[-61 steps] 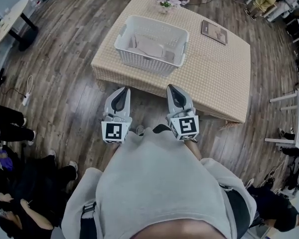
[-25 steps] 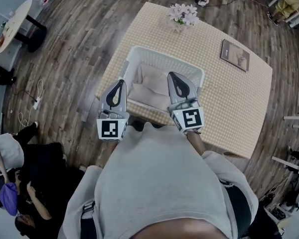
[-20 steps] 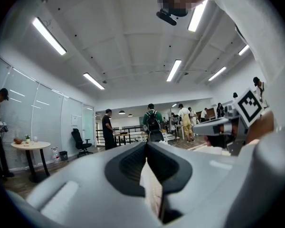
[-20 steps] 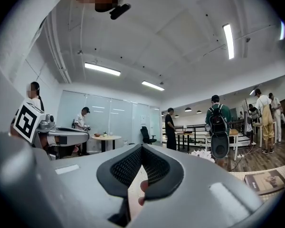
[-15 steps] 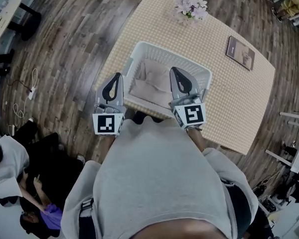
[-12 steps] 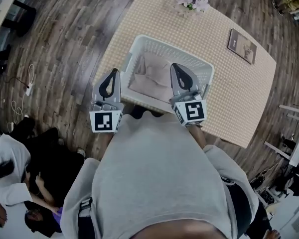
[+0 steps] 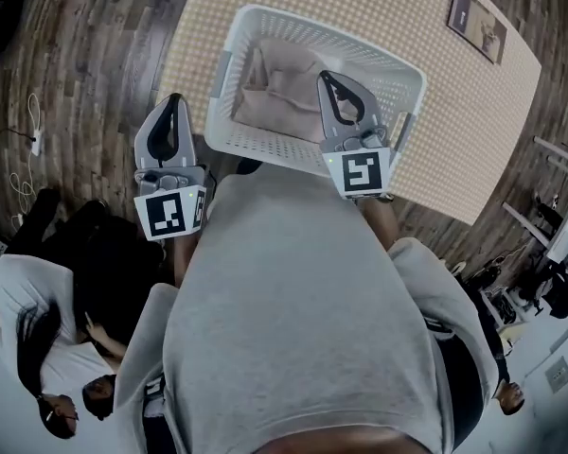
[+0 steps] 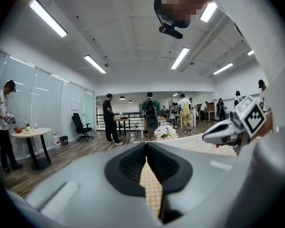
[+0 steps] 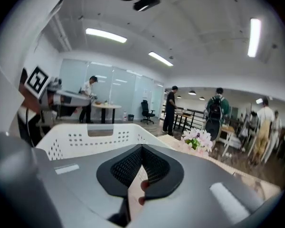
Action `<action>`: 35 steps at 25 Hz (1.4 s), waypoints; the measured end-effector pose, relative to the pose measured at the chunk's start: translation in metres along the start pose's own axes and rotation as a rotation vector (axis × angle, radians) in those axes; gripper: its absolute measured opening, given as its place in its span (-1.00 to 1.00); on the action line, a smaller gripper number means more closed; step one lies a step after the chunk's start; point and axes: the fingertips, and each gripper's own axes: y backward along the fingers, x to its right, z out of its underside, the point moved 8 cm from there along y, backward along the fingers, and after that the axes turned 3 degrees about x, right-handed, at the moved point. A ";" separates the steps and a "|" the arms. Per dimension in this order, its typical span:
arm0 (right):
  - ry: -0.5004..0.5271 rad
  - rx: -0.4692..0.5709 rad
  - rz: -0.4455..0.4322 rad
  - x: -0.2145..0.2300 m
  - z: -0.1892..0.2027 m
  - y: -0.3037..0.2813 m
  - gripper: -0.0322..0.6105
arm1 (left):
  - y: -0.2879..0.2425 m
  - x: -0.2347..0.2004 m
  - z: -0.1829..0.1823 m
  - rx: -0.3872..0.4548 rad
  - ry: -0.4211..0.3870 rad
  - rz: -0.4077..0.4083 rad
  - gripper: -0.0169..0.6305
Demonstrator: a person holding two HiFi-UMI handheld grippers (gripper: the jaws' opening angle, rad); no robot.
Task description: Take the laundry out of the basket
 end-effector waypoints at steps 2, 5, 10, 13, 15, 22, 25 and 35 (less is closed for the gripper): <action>0.249 -0.051 -0.022 -0.010 0.002 -0.005 -0.90 | -0.001 -0.001 -0.001 0.001 0.002 -0.002 -0.91; 0.661 -0.155 -0.095 -0.027 0.015 -0.014 -0.90 | -0.001 -0.001 -0.003 0.009 -0.001 -0.005 -0.91; 0.740 -0.281 -0.195 -0.030 0.038 -0.027 -0.90 | -0.001 -0.002 0.000 0.016 0.021 -0.013 -0.91; 0.625 -0.356 -0.199 -0.028 0.045 -0.033 -0.90 | 0.000 -0.004 -0.001 0.027 0.019 -0.028 -0.91; 0.525 -0.442 -0.243 -0.027 0.053 -0.039 -0.76 | 0.001 -0.005 0.000 0.032 0.024 -0.033 -0.91; 0.439 -0.750 -0.496 -0.032 0.102 -0.061 0.69 | 0.002 -0.005 0.003 0.032 0.042 -0.043 -0.91; 0.420 -0.835 -0.556 -0.030 0.121 -0.069 0.79 | 0.001 -0.006 0.004 0.031 0.045 -0.055 -0.91; 0.253 -0.989 -0.730 -0.028 0.166 -0.103 0.95 | 0.001 -0.015 0.000 0.026 0.047 -0.080 -0.91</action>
